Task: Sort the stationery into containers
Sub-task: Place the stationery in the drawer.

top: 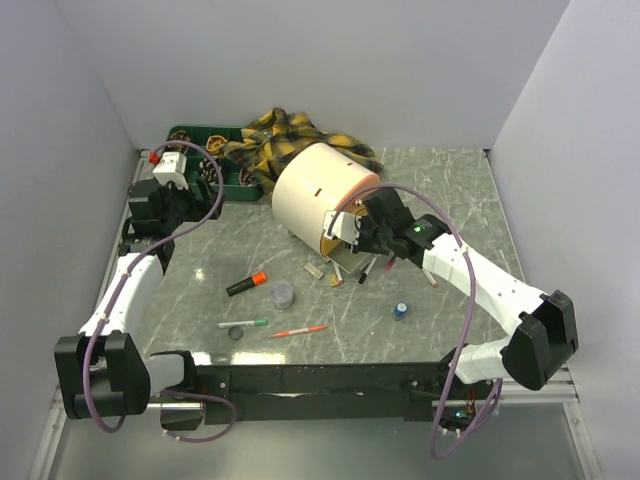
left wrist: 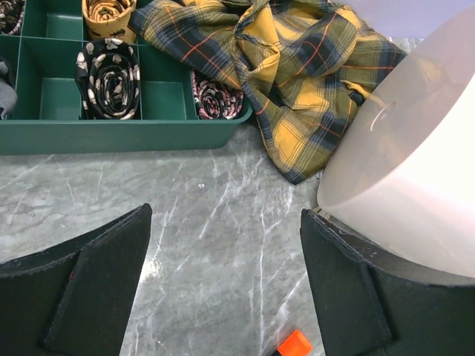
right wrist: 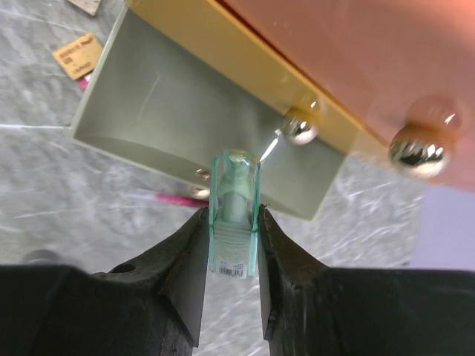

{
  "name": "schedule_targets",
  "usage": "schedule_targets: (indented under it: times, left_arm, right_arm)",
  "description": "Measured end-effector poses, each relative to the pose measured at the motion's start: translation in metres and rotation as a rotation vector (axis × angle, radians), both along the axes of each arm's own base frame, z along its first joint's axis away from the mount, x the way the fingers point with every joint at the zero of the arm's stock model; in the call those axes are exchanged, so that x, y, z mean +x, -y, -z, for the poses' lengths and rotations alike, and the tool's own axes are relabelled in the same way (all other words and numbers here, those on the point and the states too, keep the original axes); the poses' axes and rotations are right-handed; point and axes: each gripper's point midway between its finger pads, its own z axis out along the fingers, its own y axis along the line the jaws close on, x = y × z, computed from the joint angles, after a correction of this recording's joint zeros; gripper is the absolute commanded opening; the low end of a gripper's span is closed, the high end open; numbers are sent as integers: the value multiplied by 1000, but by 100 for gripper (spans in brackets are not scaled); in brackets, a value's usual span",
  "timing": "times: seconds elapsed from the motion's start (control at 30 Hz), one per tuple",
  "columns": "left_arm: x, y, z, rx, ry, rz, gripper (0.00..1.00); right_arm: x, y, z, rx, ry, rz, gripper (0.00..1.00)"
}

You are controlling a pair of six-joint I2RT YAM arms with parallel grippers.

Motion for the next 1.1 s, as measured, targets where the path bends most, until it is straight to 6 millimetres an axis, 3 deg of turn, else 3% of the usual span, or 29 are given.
schedule_targets:
  times: [0.27, 0.53, 1.0, 1.03, 1.1]
  left_arm:
    - [1, 0, 2, -3, -6, -1, 87]
    - [1, 0, 2, -3, -6, -1, 88]
    - [1, 0, 2, -3, -6, -1, 88]
    - [1, 0, 2, -3, -5, -1, 88]
    - [1, 0, 1, -4, -3, 0, 88]
  right_arm:
    - [13, -4, 0, -74, 86, -128, 4]
    - [21, -7, 18, -133, 74, -190, 7]
    - [21, -7, 38, -160, 58, -219, 50]
    - [21, -6, 38, -162, 59, -217, 64]
    - [22, -6, 36, -157, 66, -208, 70]
